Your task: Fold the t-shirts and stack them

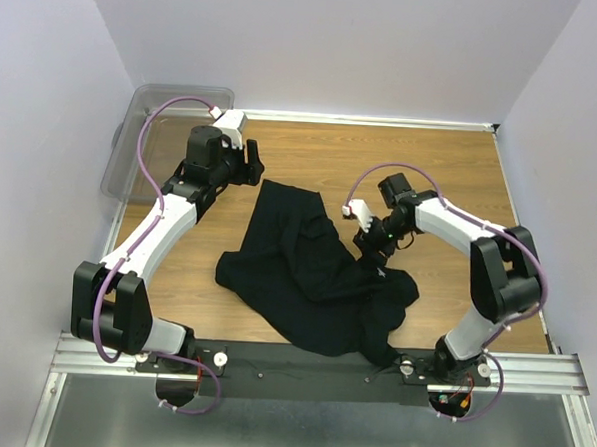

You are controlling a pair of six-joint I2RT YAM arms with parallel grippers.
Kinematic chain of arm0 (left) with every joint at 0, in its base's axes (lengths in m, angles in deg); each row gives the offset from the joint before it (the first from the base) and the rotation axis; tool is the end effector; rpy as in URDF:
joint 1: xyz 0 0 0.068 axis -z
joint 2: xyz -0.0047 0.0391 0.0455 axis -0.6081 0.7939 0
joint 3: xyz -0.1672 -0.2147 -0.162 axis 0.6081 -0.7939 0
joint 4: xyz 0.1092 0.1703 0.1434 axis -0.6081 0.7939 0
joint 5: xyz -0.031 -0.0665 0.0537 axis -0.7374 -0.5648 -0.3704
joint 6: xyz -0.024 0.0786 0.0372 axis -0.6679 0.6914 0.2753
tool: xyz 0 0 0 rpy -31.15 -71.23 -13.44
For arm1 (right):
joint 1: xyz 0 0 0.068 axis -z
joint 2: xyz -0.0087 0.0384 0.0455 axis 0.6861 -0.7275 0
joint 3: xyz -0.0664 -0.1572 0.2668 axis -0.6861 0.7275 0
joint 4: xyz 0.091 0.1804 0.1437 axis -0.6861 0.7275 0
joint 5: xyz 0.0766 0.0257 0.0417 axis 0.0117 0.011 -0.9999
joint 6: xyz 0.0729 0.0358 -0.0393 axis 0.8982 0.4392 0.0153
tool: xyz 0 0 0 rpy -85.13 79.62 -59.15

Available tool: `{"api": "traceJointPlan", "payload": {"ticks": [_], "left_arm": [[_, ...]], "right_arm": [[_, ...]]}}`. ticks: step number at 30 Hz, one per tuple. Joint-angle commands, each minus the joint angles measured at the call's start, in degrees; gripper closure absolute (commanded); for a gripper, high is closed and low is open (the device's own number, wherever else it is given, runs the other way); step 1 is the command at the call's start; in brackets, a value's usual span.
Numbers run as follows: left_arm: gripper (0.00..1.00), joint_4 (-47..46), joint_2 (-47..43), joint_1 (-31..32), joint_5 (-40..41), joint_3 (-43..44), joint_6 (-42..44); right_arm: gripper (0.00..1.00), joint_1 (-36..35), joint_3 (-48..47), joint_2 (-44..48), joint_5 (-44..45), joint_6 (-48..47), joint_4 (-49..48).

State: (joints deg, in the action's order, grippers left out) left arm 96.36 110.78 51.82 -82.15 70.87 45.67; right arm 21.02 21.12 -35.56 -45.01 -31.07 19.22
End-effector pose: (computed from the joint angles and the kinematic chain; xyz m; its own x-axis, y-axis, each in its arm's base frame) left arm 0.3257 -0.0971 0.3414 -0.4726 -0.0854 -0.8771 0.2990 0.9207 -0.2508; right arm 0.2728 0.1524 0.2011 -0.3697 -0.7878 -0.4926 -0.9285 0.3335 0.1635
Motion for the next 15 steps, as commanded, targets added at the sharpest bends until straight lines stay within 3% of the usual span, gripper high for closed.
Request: {"api": "traceJointPlan", "payload": {"ticks": [1,3,4,7,9,11,13,15], "left_arm": [[0.28,0.16,-1.74,0.22,0.25,-0.69,0.89],[0.28,0.16,-1.74,0.22,0.25,-0.61,0.89],[0.28,0.16,-1.75,0.22,0.16,-0.61,0.89],[0.28,0.16,-1.92,0.22,0.07,-0.69,0.89],[0.28,0.16,-2.27,0.22,0.16,-0.78,0.89],[0.28,0.07,-2.36,0.22,-0.02,-0.78,0.89],[0.28,-0.02,-2.54,0.22,-0.37,-0.87,0.81],[0.28,-0.02,-2.62,0.13,-0.54,-0.78,0.72]], "right_arm": [[0.45,0.33,-1.96,-3.66,-1.52,-1.99,5.15],[0.62,0.33,-2.05,-2.08,-2.66,-1.12,5.59],[0.99,0.51,-2.14,0.45,-2.58,0.28,5.59],[0.99,1.73,-2.66,5.9,-0.39,3.79,3.49],[0.99,5.5,-2.31,13.19,8.12,13.1,-3.88],[0.99,10.6,1.28,18.46,23.12,21.63,-10.9],[0.99,14.11,6.71,25.59,35.23,23.14,-19.0],[0.99,18.08,9.98,29.63,37.85,21.49,-19.9]]}}
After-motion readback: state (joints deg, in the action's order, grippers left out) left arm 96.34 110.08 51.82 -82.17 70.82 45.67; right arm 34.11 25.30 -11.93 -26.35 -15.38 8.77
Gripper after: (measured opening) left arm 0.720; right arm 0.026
